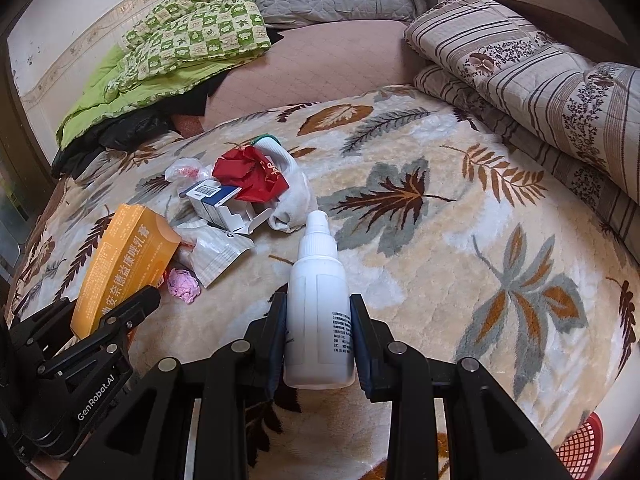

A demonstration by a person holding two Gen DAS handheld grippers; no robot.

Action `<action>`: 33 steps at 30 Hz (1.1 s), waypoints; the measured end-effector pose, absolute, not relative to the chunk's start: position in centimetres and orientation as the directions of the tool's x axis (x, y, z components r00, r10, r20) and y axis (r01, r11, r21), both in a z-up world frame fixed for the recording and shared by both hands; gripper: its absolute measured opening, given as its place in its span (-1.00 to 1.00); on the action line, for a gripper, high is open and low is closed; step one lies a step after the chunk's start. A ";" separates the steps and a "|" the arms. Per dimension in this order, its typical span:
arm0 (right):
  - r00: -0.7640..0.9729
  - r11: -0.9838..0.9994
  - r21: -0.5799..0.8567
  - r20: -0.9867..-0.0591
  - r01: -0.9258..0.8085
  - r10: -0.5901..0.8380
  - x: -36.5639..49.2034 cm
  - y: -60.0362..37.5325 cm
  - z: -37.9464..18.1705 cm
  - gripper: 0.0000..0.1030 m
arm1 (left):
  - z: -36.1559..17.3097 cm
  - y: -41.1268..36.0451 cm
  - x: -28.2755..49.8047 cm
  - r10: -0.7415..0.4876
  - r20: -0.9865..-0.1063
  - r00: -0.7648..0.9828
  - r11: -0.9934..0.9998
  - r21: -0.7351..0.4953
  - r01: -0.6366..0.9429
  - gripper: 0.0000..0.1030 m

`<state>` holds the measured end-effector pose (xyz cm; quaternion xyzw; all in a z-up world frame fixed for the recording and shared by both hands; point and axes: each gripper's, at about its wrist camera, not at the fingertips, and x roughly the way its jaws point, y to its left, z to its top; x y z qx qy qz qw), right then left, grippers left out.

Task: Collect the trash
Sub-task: 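Carry the orange box and white bottle to the wastebasket and release both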

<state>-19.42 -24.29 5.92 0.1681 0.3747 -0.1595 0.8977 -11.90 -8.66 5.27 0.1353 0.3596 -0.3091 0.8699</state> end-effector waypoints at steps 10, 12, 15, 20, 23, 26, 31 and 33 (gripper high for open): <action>0.668 0.893 0.184 -0.727 0.410 -0.156 -19.5 -24.3 5.9 -0.38 | 5.3 -8.6 -11.9 -0.443 -0.711 0.547 0.773 0.007 0.635 -0.51; 0.669 0.893 0.184 -0.726 0.411 -0.158 -19.5 -24.3 5.9 -0.38 | 5.3 -8.7 -11.8 -0.450 -0.710 0.541 0.772 -0.005 0.636 -0.51; 0.669 0.889 0.188 -0.725 0.418 -0.162 -19.8 -24.6 5.9 -0.38 | 5.4 -8.7 -11.8 -0.460 -0.710 0.533 0.768 -0.018 0.640 -0.51; 0.671 0.880 0.192 -0.720 0.434 -0.174 -20.7 -25.2 6.2 -0.38 | 5.7 -9.0 -12.2 -0.485 -0.699 0.525 0.750 -0.024 0.661 -0.51; 0.673 0.867 0.198 -0.714 0.457 -0.192 -21.7 -25.9 6.7 -0.38 | 5.7 -9.4 -12.6 -0.507 -0.698 0.505 0.728 -0.033 0.685 -0.51; 0.684 0.840 0.236 -0.702 0.489 -0.201 -23.2 -27.0 7.3 -0.38 | 5.9 -9.9 -13.3 -0.535 -0.692 0.484 0.696 -0.036 0.717 -0.51; 0.687 0.806 0.258 -0.688 0.533 -0.234 -25.4 -28.0 8.1 -0.38 | 6.7 -10.8 -15.1 -0.590 -0.682 0.432 0.627 -0.050 0.777 -0.51; 0.684 0.786 0.256 -0.678 0.562 -0.269 -27.2 -28.5 8.4 -0.38 | 6.9 -11.3 -16.2 -0.612 -0.680 0.404 0.591 -0.054 0.805 -0.51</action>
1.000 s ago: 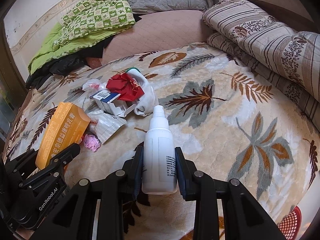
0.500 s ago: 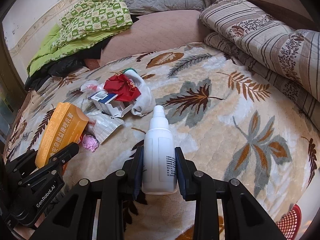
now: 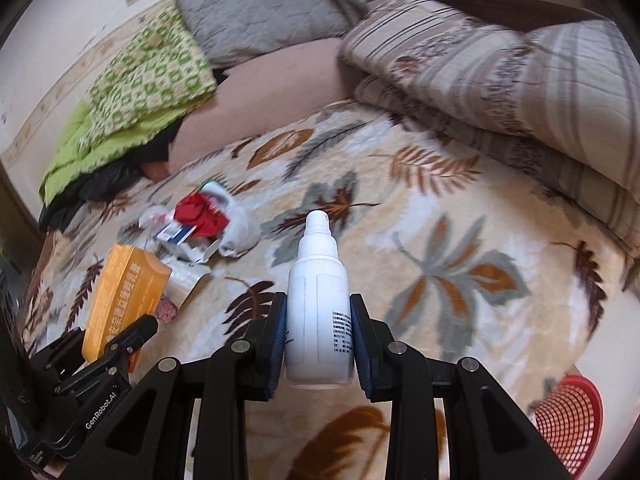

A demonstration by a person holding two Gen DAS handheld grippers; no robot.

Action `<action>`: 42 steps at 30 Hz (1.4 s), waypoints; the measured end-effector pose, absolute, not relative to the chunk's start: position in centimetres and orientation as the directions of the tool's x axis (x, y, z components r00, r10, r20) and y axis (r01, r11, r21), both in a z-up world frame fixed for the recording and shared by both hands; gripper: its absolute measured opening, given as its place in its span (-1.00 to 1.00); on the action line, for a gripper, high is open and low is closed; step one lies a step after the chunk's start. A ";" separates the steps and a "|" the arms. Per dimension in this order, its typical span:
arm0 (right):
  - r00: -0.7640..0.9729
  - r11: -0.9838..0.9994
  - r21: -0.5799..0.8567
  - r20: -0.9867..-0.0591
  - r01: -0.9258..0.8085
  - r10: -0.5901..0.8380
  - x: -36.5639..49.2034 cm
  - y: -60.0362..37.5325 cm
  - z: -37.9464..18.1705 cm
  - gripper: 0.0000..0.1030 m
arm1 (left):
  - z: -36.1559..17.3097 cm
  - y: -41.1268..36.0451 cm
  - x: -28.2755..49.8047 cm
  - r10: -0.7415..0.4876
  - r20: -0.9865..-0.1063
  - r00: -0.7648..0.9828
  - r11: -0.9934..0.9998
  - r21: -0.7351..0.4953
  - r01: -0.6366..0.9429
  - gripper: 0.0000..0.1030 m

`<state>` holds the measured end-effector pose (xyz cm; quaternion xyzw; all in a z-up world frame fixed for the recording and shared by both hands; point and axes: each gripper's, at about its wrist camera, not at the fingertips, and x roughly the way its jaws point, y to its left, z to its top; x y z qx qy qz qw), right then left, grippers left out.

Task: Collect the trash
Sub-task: 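Carry the orange box and white bottle to the wastebasket and release both, then return to the bed and grasp the red wrapper with the left tool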

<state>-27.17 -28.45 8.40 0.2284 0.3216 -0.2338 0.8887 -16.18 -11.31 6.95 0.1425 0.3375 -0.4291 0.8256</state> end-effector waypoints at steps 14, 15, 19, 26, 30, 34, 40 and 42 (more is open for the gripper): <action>0.593 0.564 0.331 -0.711 0.756 -0.378 -47.0 -35.7 6.0 -0.38 | 7.5 -22.2 -29.1 -0.682 -0.731 0.024 0.128 -0.087 0.988 -0.51; 0.585 0.546 0.335 -0.714 0.768 -0.385 -48.2 -36.2 5.8 -0.38 | 7.4 -23.4 -30.4 -0.673 -0.739 -0.017 0.084 -0.100 0.991 -0.51; 0.542 0.477 0.336 -0.736 0.812 -0.406 -52.5 -37.7 4.5 -0.38 | 6.6 -27.2 -34.4 -0.625 -0.769 -0.133 -0.039 -0.139 0.989 -0.51; 0.509 0.395 0.363 -0.773 0.844 -0.379 -56.4 -39.1 0.6 -0.37 | 4.5 -32.3 -39.5 -0.519 -0.828 -0.211 -0.157 -0.151 0.976 -0.51; 0.500 0.363 0.375 -0.786 0.853 -0.363 -57.2 -40.1 -1.7 -0.36 | 4.2 -33.5 -40.3 -0.507 -0.836 -0.212 -0.132 -0.168 0.977 0.04; 0.468 0.328 0.359 -0.803 0.874 -0.369 -57.9 -40.4 -2.6 -0.01 | 4.9 -32.9 -39.9 -0.532 -0.815 -0.232 -0.118 -0.200 0.973 0.08; 0.483 0.340 0.366 -0.785 0.867 -0.388 -57.7 -40.2 -0.9 0.01 | 7.1 -29.2 -36.0 -0.613 -0.780 -0.127 0.015 -0.172 0.985 0.08; 0.502 0.382 0.360 -0.770 0.851 -0.394 -56.2 -39.7 0.6 0.01 | 7.8 -27.1 -33.9 -0.630 -0.773 -0.073 0.081 -0.160 0.984 0.08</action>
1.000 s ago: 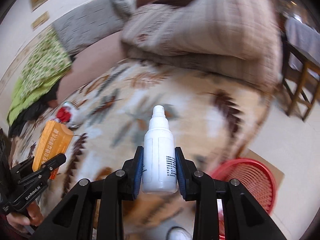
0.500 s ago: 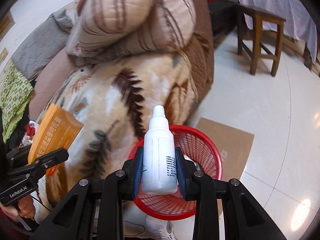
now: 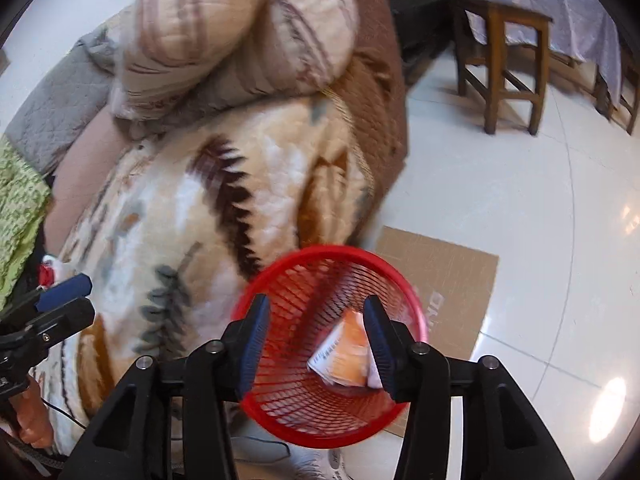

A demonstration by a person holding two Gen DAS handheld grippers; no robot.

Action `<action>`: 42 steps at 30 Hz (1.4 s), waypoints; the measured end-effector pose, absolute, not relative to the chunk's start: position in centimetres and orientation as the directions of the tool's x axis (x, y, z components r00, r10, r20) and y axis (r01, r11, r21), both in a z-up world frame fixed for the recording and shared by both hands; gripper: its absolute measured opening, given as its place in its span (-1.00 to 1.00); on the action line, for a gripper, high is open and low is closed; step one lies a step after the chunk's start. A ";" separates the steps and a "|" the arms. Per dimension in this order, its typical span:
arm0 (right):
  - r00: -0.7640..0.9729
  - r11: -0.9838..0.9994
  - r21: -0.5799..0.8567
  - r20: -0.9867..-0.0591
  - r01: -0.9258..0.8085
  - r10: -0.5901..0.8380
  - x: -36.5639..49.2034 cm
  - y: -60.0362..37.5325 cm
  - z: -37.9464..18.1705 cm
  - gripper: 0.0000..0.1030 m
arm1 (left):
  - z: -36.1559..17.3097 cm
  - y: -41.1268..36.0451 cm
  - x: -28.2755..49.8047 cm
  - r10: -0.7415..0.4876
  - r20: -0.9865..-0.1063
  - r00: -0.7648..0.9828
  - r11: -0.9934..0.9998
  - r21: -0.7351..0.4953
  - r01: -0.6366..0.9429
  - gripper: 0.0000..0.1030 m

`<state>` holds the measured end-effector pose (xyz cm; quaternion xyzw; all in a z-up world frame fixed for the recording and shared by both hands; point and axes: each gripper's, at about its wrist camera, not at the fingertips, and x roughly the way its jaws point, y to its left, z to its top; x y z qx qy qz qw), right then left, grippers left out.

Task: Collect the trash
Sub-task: 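Return to the bed and grasp the red wrapper with the left tool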

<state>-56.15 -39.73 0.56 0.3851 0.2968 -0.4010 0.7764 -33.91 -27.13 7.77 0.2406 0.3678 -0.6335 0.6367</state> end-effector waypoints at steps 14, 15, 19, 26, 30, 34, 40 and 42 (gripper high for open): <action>0.698 0.753 0.362 -0.694 0.550 -0.176 -33.7 -31.3 8.4 0.05 | 9.8 -8.0 -13.5 -0.534 -0.757 0.376 0.701 -0.148 0.698 0.13; 0.705 0.767 0.368 -0.693 0.526 -0.151 -32.0 -30.6 8.8 0.05 | 9.4 -6.5 -11.2 -0.502 -0.764 0.406 0.756 -0.160 0.635 0.13; 0.731 0.794 0.415 -0.680 0.444 -0.054 -25.6 -27.9 10.0 0.11 | 6.8 -2.6 -4.6 -0.416 -0.806 0.420 0.868 -0.214 0.448 0.13; 0.742 0.767 0.520 -0.665 0.377 0.085 -17.2 -24.8 8.0 0.13 | 1.1 -0.5 1.9 -0.464 -0.835 0.294 0.881 -0.400 0.253 0.13; 0.740 0.764 0.547 -0.658 0.342 0.140 -15.0 -23.9 5.4 0.13 | 0.7 -3.1 2.0 -0.397 -0.847 0.354 0.905 -0.297 0.304 0.13; 0.732 0.793 0.530 -0.661 0.301 0.164 -13.9 -23.3 4.1 0.13 | 0.8 -5.9 0.8 -0.301 -0.846 0.441 0.914 -0.125 0.385 -0.41; 0.740 0.799 0.526 -0.653 0.290 0.162 -13.3 -23.3 3.6 0.13 | 1.5 -5.8 0.4 -0.295 -0.823 0.485 0.905 -0.078 0.418 -0.83; 0.749 0.783 0.545 -0.642 0.299 0.161 -13.6 -24.0 3.5 0.13 | 2.3 -4.6 0.7 -0.325 -0.799 0.505 0.913 -0.127 0.387 -0.92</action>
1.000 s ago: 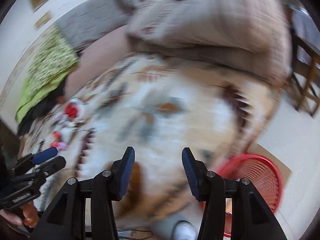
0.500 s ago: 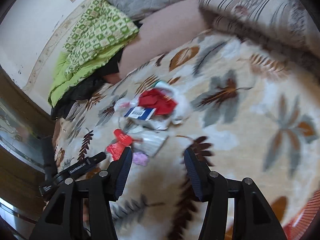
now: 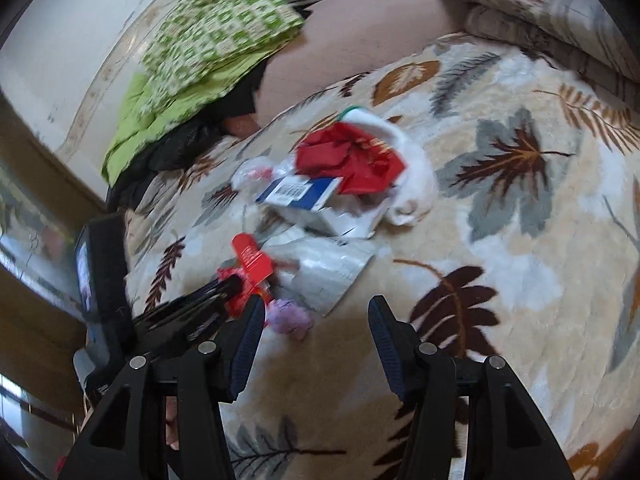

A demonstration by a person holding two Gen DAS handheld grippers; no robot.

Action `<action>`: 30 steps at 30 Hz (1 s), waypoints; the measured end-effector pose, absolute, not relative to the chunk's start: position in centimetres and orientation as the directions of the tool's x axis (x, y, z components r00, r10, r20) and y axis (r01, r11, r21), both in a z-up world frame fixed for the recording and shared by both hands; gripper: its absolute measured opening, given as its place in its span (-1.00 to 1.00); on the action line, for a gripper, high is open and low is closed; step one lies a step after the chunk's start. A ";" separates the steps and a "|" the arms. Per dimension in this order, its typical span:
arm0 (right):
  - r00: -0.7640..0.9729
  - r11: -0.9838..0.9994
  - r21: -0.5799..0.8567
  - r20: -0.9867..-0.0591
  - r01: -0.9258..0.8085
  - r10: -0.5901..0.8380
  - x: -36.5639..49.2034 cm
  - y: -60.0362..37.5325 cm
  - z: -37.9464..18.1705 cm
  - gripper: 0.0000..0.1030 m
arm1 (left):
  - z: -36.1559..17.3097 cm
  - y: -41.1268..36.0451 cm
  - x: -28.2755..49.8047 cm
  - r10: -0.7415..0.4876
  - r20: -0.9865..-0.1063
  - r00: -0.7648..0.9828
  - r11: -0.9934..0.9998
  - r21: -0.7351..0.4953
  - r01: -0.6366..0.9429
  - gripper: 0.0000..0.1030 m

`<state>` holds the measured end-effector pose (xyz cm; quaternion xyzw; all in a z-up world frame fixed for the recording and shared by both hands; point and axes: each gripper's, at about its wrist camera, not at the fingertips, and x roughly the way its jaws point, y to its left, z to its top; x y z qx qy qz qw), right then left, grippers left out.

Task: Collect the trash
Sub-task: 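Return to the bed and grasp the red wrapper with the left tool, then grasp the pink crumpled ball with the right tool while the left tool holds the red wrapper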

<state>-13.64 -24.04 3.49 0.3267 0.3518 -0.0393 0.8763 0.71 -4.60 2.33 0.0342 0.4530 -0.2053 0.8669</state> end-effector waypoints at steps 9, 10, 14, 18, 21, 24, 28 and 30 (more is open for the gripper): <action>0.731 0.885 0.427 -0.662 0.185 0.166 -12.8 -20.7 3.8 0.13 | 6.3 -2.5 -0.7 -0.310 -0.665 0.679 0.937 -0.092 0.337 -0.95; 0.728 0.901 0.397 -0.668 0.175 0.153 -12.5 -20.2 3.8 0.13 | 6.2 -2.4 -0.6 -0.313 -0.670 0.674 0.936 -0.096 0.339 -0.95; 0.715 0.950 0.281 -0.692 0.133 0.105 -10.7 -17.7 3.1 0.13 | 5.3 -1.7 0.5 -0.318 -0.710 0.628 0.937 -0.135 0.322 -0.95; 0.681 0.960 0.246 -0.727 0.137 0.089 -8.6 -16.9 1.6 -0.33 | 4.2 -0.9 1.2 -0.316 -0.734 0.601 0.940 -0.157 0.303 -0.95; 0.670 0.954 0.253 -0.738 0.161 0.083 -8.3 -17.4 1.1 -0.49 | 3.2 -0.8 1.8 -0.331 -0.764 0.554 0.934 -0.182 0.307 -0.94; 0.691 0.934 0.328 -0.708 0.140 0.145 -9.0 -18.1 2.0 -0.51 | 2.2 -0.7 2.4 -0.339 -0.792 0.508 0.933 -0.216 0.287 -0.90; 0.727 0.928 0.347 -0.671 0.132 0.148 -11.1 -18.5 3.4 -0.51 | 1.2 -1.9 2.6 -0.349 -0.815 0.462 0.924 -0.216 0.316 -0.77; 0.742 0.917 0.378 -0.649 0.125 0.166 -12.0 -18.9 3.9 -0.51 | 1.2 -2.8 2.1 -0.342 -0.816 0.467 0.920 -0.189 0.343 -0.75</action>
